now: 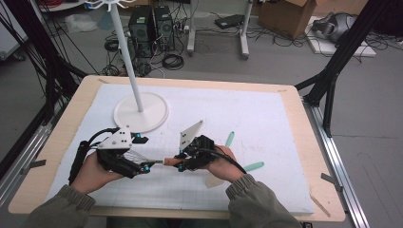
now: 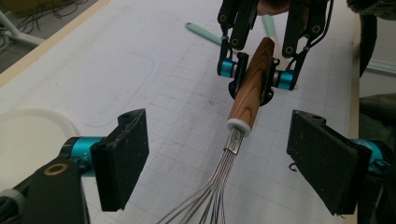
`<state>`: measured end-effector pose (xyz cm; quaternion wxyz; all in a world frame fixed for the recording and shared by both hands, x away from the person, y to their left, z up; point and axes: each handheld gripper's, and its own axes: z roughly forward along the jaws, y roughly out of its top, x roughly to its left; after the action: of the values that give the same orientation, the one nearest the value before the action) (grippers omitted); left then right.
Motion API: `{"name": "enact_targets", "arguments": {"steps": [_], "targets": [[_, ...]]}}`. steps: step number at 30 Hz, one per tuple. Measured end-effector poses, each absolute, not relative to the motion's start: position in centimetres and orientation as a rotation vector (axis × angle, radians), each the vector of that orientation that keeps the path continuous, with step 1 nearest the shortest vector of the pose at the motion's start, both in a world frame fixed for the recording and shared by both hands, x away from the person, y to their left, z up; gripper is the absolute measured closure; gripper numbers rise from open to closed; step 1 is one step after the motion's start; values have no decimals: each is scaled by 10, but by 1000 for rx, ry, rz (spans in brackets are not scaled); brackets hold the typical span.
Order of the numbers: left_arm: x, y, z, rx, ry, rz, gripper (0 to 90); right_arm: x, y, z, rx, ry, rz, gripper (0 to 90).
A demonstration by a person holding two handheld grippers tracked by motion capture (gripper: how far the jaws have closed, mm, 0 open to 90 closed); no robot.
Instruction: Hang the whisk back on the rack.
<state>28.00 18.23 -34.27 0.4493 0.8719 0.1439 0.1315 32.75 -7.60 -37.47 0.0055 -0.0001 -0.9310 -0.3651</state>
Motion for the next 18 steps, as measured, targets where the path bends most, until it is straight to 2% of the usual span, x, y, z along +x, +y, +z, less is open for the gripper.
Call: {"name": "enact_targets", "arguments": {"steps": [16, 17, 18], "targets": [[281, 175, -348, 2250, 310, 286, 360, 322, -52, -367, 80, -2961, -1086, 703], [280, 175, -349, 2254, 304, 281, 404, 321, -50, -366, 92, -2957, -1086, 703], [280, 175, -349, 2263, 296, 275, 404, 321, -50, -366, 92, -2957, -1086, 703]]}}
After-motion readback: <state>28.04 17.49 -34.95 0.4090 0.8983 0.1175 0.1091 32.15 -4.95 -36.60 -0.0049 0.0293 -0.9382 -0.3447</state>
